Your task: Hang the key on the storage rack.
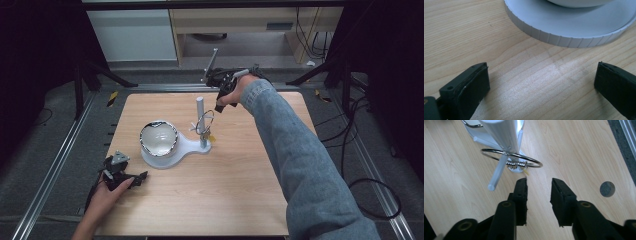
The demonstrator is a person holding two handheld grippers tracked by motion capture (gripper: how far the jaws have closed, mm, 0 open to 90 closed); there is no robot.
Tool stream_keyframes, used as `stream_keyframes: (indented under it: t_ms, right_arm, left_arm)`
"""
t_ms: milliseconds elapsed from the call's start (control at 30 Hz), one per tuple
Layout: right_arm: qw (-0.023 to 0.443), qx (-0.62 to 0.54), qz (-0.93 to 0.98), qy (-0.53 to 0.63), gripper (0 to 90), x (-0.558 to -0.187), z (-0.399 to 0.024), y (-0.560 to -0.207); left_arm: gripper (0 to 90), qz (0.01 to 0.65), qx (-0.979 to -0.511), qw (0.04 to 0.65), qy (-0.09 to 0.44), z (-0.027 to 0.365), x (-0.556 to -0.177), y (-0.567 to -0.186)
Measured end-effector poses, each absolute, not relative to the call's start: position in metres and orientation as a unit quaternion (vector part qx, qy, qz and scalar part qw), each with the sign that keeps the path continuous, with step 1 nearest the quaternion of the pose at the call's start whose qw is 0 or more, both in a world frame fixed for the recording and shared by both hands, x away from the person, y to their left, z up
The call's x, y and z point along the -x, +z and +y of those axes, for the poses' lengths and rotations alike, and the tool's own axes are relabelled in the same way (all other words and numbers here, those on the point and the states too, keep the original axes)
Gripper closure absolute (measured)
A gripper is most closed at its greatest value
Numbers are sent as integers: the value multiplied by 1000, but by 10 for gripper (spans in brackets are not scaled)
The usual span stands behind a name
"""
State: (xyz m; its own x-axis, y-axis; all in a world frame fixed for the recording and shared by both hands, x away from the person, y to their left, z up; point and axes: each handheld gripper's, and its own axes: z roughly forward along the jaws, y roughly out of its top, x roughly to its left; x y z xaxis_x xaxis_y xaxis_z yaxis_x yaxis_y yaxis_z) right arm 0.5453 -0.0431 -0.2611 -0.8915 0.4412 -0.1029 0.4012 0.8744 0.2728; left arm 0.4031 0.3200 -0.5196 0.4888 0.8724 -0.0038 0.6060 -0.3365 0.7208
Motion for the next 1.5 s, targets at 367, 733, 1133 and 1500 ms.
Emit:
stream_keyframes:
  t_ms: [367, 733, 1133, 1500]
  right_arm:
    - [99, -235, 960, 117, 283, -553, -50, -263]
    - [116, -240, 957, 118, 120, -552, -62, -263]
    - [128, -241, 955, 119, 62, -546, -81, -267]
    - [153, -257, 945, 129, 68, -543, -107, -271]
  left_arm:
    - [0, 466, -793, 339, 196, 320, -403, -520]
    - [0, 466, -793, 339, 196, 320, -403, -520]
    - [0, 466, -793, 339, 196, 320, -403, -520]
    - [0, 466, -794, 338, 196, 320, -403, -519]
